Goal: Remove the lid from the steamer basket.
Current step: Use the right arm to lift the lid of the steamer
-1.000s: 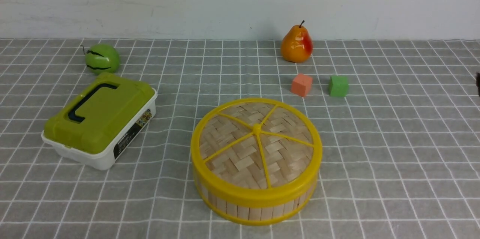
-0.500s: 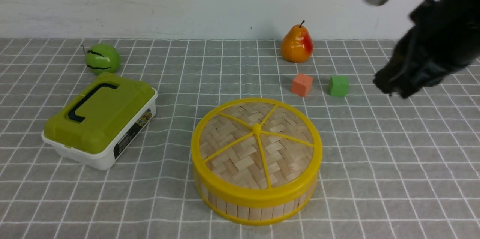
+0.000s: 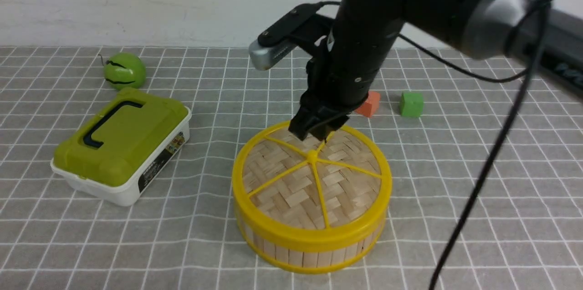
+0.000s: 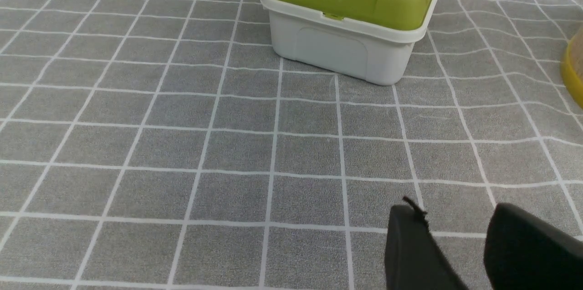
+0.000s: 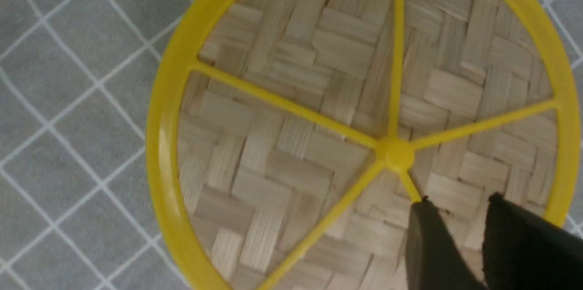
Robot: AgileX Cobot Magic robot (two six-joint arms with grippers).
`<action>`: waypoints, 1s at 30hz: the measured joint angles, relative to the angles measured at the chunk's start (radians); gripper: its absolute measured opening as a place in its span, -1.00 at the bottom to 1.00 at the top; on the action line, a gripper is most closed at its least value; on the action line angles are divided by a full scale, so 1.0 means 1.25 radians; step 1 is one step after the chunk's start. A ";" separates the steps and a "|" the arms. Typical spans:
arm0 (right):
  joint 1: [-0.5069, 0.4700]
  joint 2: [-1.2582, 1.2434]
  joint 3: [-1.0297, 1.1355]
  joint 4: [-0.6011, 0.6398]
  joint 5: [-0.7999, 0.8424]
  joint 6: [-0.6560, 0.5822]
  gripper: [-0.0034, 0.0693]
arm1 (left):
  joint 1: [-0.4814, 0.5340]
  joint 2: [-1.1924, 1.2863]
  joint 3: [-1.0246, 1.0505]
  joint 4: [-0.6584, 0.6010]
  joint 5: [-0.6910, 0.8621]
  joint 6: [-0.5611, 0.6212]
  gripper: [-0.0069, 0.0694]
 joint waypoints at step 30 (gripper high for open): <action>0.003 0.125 -0.063 0.000 0.000 0.095 -0.10 | 0.000 0.000 0.000 0.000 0.000 0.000 -0.19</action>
